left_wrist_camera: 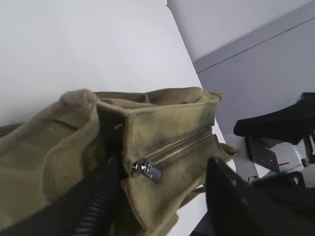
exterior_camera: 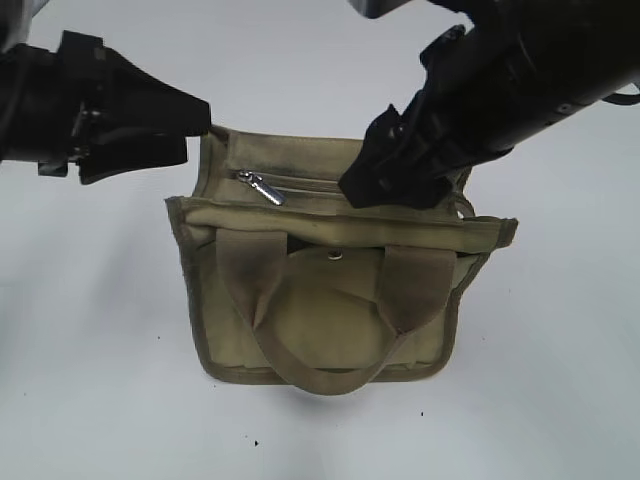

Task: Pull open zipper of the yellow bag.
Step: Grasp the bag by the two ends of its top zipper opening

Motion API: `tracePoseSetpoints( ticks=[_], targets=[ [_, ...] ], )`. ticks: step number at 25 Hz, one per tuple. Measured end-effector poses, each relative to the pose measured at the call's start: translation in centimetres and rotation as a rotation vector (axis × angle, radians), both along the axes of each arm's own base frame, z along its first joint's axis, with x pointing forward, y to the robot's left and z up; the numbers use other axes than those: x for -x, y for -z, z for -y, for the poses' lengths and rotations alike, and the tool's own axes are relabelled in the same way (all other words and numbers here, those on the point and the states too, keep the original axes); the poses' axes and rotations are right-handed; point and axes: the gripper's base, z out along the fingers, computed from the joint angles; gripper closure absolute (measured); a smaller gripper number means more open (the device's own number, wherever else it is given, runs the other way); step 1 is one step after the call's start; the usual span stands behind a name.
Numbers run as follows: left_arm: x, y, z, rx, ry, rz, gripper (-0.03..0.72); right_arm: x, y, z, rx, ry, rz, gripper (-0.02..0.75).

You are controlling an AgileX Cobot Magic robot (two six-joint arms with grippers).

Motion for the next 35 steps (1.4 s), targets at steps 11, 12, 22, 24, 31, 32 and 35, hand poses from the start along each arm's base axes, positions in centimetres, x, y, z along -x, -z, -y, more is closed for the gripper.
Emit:
tracePoseSetpoints(
  ticks=[11, 12, 22, 24, 31, 32, 35],
  targets=[
    [-3.4, 1.5, 2.9, -0.060, 0.066, -0.015, 0.251, -0.8, -0.4, -0.8, -0.027, -0.002, 0.064, 0.177],
    [-3.5, 1.8, 3.0, -0.063, 0.070, -0.023, 0.251, -0.9, -0.4, -0.8, -0.027, -0.002, 0.066, 0.177],
    [-5.1, 1.3, 3.6, -0.038, 0.049, -0.008, 0.416, -1.3, -0.2, -1.1, -0.026, -0.015, 0.088, 0.177],
    [-5.0, 1.2, 3.7, -0.030, 0.065, -0.012, 0.478, -1.5, 0.2, -1.4, -0.022, -0.021, 0.088, 0.177],
    [-4.9, 1.4, 3.8, -0.019, 0.071, -0.049, 0.659, -1.5, 1.7, -3.7, 0.017, -0.137, 0.154, 0.253],
    [-4.9, 1.4, 3.8, -0.018, 0.073, -0.050, 0.664, -1.6, 1.8, -3.9, 0.017, -0.140, 0.163, 0.273],
    [-4.9, 1.4, 3.9, -0.014, 0.078, -0.052, 0.667, -2.1, 2.0, -4.2, 0.007, -0.132, 0.199, 0.320]
  ],
)
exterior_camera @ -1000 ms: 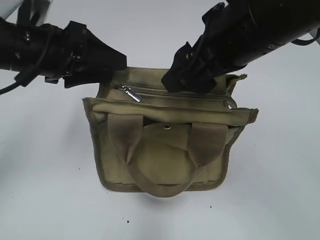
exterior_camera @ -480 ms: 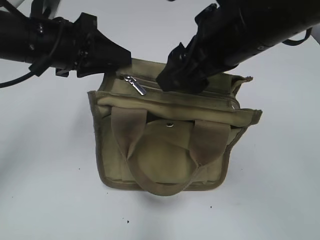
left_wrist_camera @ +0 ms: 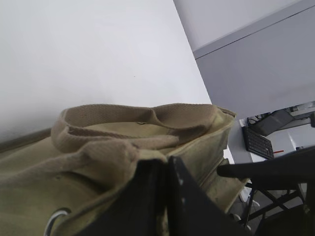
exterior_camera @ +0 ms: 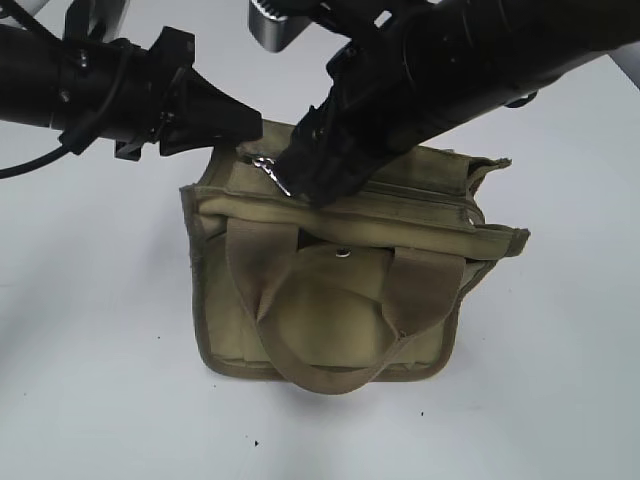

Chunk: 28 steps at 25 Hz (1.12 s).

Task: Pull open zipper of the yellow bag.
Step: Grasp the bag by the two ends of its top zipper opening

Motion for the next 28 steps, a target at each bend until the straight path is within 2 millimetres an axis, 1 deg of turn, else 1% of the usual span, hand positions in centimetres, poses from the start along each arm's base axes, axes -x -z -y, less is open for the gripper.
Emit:
tracePoseSetpoints(
  ticks=[4, 8, 14, 17, 21, 25, 28],
  targets=[
    [0.0, 0.0, 0.0, 0.003, -0.001, -0.001, 0.668, -0.4, 0.7, -0.3, 0.007, 0.002, -0.002, 0.353],
    [0.0, 0.0, 0.0, 0.003, -0.001, -0.002, 0.669, -0.8, 1.6, -0.6, 0.018, 0.005, -0.013, 0.356],
    [-0.1, -0.1, 0.0, 0.011, -0.012, -0.003, 0.669, -1.5, 2.1, -0.9, 0.002, 0.021, 0.016, 0.358],
    [-0.1, -0.1, 0.0, 0.017, -0.015, -0.005, 0.669, -1.2, 2.3, -1.4, 0.006, 0.004, 0.021, 0.371],
    [-0.1, -0.1, 0.0, 0.019, -0.012, -0.007, 0.669, -0.8, 2.4, -2.0, 0.029, -0.042, 0.046, 0.426],
    [-0.1, -0.1, 0.1, 0.020, -0.011, -0.008, 0.669, -0.9, 3.2, -1.9, 0.094, -0.074, 0.051, 0.505],
    [-0.1, -0.1, 0.1, 0.020, -0.010, -0.009, 0.669, -1.1, 3.5, -1.9, 0.124, -0.078, 0.049, 0.548]
  ],
)
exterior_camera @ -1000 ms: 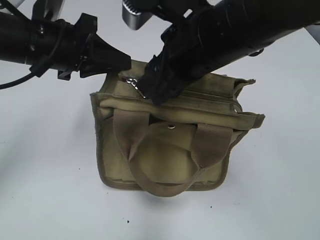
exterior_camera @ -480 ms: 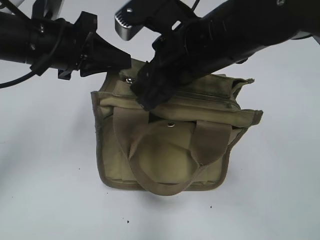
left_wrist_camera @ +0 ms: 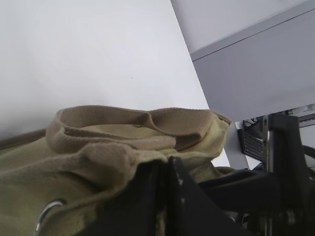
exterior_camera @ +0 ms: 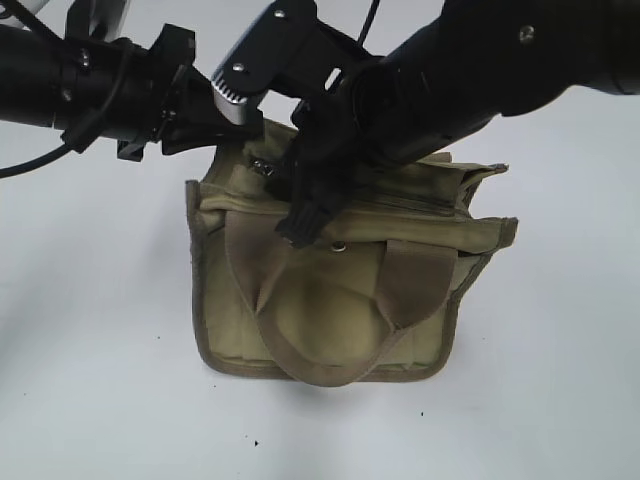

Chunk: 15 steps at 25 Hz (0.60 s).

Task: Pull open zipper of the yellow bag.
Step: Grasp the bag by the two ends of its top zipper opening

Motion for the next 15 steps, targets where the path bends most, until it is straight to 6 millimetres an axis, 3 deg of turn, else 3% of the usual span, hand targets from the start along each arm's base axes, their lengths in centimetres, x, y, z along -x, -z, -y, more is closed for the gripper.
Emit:
tracePoseSetpoints(
  ticks=[5, 11, 15],
  targets=[
    [0.0, 0.0, 0.0, 0.001, 0.002, -0.001, 0.669, 0.0, 0.1, 0.1, 0.012, 0.012, -0.016, 0.729],
    [0.1, 0.0, 0.1, 0.004, 0.011, -0.005, 0.670, 0.1, 0.1, 0.5, 0.036, 0.020, -0.040, 0.736],
    [0.3, -0.1, 0.2, 0.017, 0.028, -0.013, 0.669, 0.3, -0.7, 2.5, 0.068, 0.100, -0.124, 0.736]
  ],
)
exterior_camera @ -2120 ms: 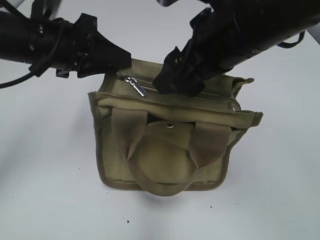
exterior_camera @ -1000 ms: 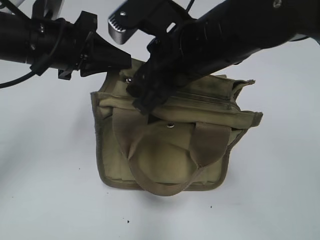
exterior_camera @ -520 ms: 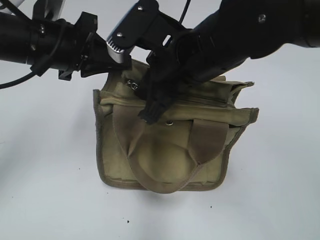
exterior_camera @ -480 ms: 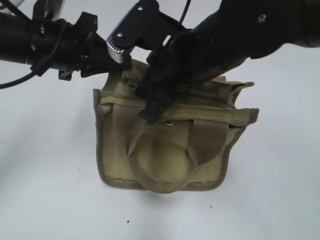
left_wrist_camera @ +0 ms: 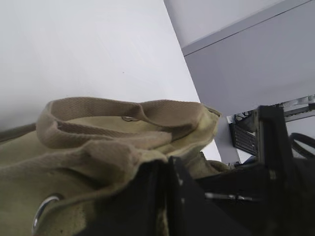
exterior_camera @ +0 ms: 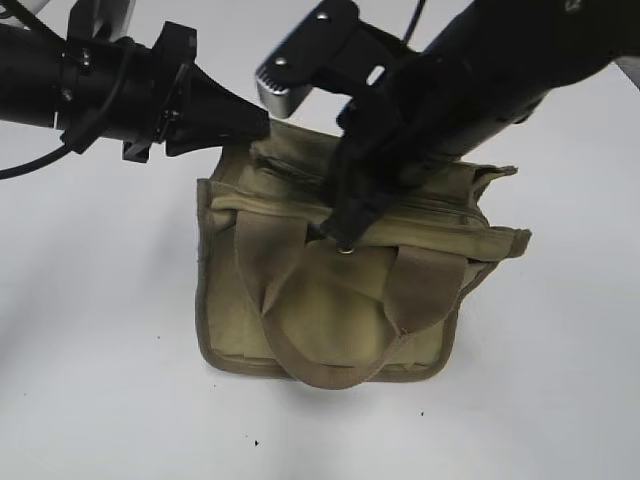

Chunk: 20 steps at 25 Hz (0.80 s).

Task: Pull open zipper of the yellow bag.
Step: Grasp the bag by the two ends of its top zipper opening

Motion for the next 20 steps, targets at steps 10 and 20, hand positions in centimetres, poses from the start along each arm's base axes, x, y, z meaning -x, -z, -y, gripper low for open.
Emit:
tracePoseSetpoints(
  ticks=[10, 20],
  targets=[
    [0.1, -0.1, 0.1, 0.014, 0.007, -0.007, 0.671, 1.3, -2.3, 7.9, 0.124, 0.344, -0.316, 0.736],
    [0.1, -0.1, 0.1, 0.016, 0.007, -0.007, 0.671, 1.8, -2.1, 10.8, 0.193, 0.486, -0.475, 0.736]
  ],
)
